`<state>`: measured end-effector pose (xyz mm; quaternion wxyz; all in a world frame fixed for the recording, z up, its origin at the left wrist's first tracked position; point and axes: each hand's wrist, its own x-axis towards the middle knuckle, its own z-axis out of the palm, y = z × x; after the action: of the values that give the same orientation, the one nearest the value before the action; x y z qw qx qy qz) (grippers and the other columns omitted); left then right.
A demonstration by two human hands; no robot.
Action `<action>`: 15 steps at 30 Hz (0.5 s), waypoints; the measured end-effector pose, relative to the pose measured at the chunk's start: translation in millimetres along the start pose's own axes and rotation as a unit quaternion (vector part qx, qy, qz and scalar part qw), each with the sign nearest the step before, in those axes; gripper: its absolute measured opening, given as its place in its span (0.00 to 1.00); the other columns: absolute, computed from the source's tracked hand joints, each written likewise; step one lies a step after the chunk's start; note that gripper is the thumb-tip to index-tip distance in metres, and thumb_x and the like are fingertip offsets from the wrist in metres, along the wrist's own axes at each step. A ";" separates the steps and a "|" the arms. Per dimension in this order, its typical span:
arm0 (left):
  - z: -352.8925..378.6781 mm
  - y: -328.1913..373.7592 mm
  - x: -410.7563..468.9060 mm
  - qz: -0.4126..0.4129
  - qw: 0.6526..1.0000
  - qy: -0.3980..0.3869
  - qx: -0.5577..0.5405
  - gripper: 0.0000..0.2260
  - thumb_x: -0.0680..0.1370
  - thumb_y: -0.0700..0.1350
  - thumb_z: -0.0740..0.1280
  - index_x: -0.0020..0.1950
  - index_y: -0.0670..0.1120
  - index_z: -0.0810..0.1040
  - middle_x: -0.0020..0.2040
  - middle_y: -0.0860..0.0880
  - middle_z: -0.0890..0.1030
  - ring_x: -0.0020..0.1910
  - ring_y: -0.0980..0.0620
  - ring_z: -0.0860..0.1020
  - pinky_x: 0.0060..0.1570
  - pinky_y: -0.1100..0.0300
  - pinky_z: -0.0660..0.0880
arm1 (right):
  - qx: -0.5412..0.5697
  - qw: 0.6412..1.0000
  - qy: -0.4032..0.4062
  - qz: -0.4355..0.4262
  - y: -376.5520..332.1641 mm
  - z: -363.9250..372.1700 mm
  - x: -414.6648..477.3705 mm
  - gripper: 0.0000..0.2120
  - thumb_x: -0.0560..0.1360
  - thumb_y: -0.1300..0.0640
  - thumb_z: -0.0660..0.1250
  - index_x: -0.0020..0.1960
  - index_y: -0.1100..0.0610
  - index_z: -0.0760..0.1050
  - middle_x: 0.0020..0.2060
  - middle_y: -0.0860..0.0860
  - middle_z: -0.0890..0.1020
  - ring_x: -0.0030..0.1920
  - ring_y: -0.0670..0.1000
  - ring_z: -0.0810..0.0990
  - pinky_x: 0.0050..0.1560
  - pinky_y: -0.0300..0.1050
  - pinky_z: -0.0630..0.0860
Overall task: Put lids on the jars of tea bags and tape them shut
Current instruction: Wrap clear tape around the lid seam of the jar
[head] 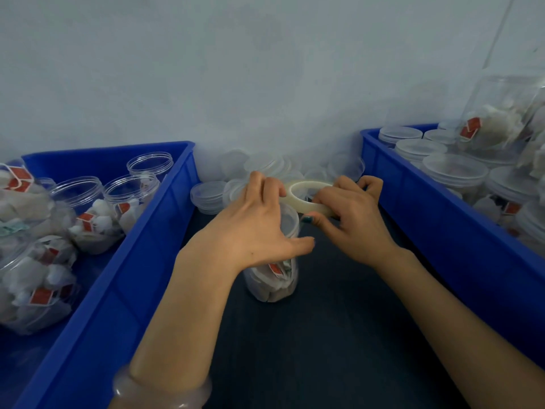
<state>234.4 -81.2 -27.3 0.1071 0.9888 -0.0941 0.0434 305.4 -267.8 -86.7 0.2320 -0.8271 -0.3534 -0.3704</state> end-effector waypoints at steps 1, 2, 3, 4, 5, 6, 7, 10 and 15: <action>0.4 0.7 0.0 -0.022 0.999 -0.002 0.025 0.42 0.68 0.75 0.59 0.72 0.48 0.60 0.63 0.51 0.59 0.62 0.51 0.69 0.56 0.57 0.68 | -0.004 1.000 -0.003 0.000 1.6 -0.7 -0.3 0.19 0.80 0.40 0.59 0.41 0.53 0.77 0.33 0.43 0.73 0.41 0.47 0.70 0.47 0.47 0.52; 0.3 1.7 0.0 -0.040 0.998 0.002 0.057 0.46 0.67 0.77 0.55 0.73 0.46 0.62 0.66 0.49 0.62 0.64 0.50 0.69 0.57 0.56 0.69 | -0.008 1.000 -0.007 0.000 3.4 -1.4 -0.6 0.18 0.79 0.41 0.59 0.41 0.53 0.77 0.33 0.43 0.75 0.41 0.48 0.70 0.47 0.47 0.52; -0.6 2.8 0.1 -0.048 0.995 0.016 0.089 0.46 0.66 0.78 0.53 0.72 0.46 0.64 0.66 0.48 0.65 0.64 0.49 0.71 0.55 0.55 0.70 | -0.010 1.000 -0.011 0.000 4.9 -2.1 -0.8 0.18 0.79 0.41 0.59 0.42 0.53 0.78 0.34 0.44 0.76 0.41 0.47 0.70 0.48 0.47 0.52; -2.3 3.7 -0.1 -0.046 0.992 0.037 0.114 0.45 0.67 0.78 0.53 0.70 0.47 0.67 0.65 0.49 0.68 0.61 0.49 0.73 0.50 0.55 0.70 | -0.010 1.000 -0.012 -0.001 5.9 -2.5 -0.9 0.18 0.80 0.41 0.59 0.41 0.52 0.77 0.34 0.44 0.77 0.41 0.47 0.70 0.48 0.47 0.52; -4.8 4.4 -0.3 -0.037 0.989 0.054 0.130 0.42 0.68 0.78 0.55 0.68 0.48 0.69 0.62 0.50 0.70 0.57 0.50 0.74 0.45 0.55 0.69 | -0.008 1.000 -0.009 -0.004 6.1 -2.5 -1.1 0.18 0.80 0.41 0.59 0.41 0.52 0.77 0.34 0.44 0.76 0.41 0.47 0.69 0.48 0.48 0.52; -7.2 4.4 -0.3 -0.024 0.989 0.063 0.131 0.39 0.69 0.76 0.58 0.66 0.49 0.69 0.61 0.51 0.71 0.54 0.50 0.75 0.43 0.56 0.68 | -0.005 1.000 -0.007 -0.009 5.8 -2.3 -1.1 0.18 0.80 0.40 0.59 0.40 0.51 0.76 0.34 0.43 0.76 0.41 0.47 0.69 0.48 0.48 0.53; -9.1 3.5 -0.7 -0.011 0.991 0.061 0.117 0.36 0.69 0.75 0.61 0.66 0.50 0.69 0.61 0.52 0.71 0.53 0.51 0.75 0.43 0.56 0.68 | -0.001 1.000 -0.008 -0.014 4.7 -1.7 -1.0 0.19 0.80 0.40 0.58 0.40 0.51 0.75 0.33 0.43 0.75 0.40 0.47 0.70 0.48 0.49 0.54; -14.3 -0.5 -4.1 0.009 0.999 0.030 0.043 0.36 0.69 0.68 0.70 0.69 0.52 0.64 0.61 0.55 0.70 0.55 0.54 0.74 0.48 0.57 0.71 | 0.013 0.999 -0.021 -0.027 -0.3 0.5 -0.1 0.22 0.82 0.38 0.54 0.40 0.51 0.74 0.34 0.42 0.73 0.40 0.48 0.70 0.48 0.50 0.56; -19.9 -4.5 -7.4 0.013 0.999 0.004 -0.031 0.36 0.68 0.61 0.77 0.68 0.53 0.64 0.61 0.56 0.69 0.59 0.54 0.73 0.57 0.57 0.73 | -0.011 0.998 -0.044 -0.048 -2.5 -3.0 3.9 0.19 0.81 0.38 0.56 0.41 0.50 0.71 0.35 0.40 0.71 0.41 0.47 0.68 0.48 0.50 0.56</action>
<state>226.7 -71.2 -9.7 0.1379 0.9835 -0.1078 0.0454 304.0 -266.6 -81.5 0.1889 -0.8274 -0.3982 -0.3482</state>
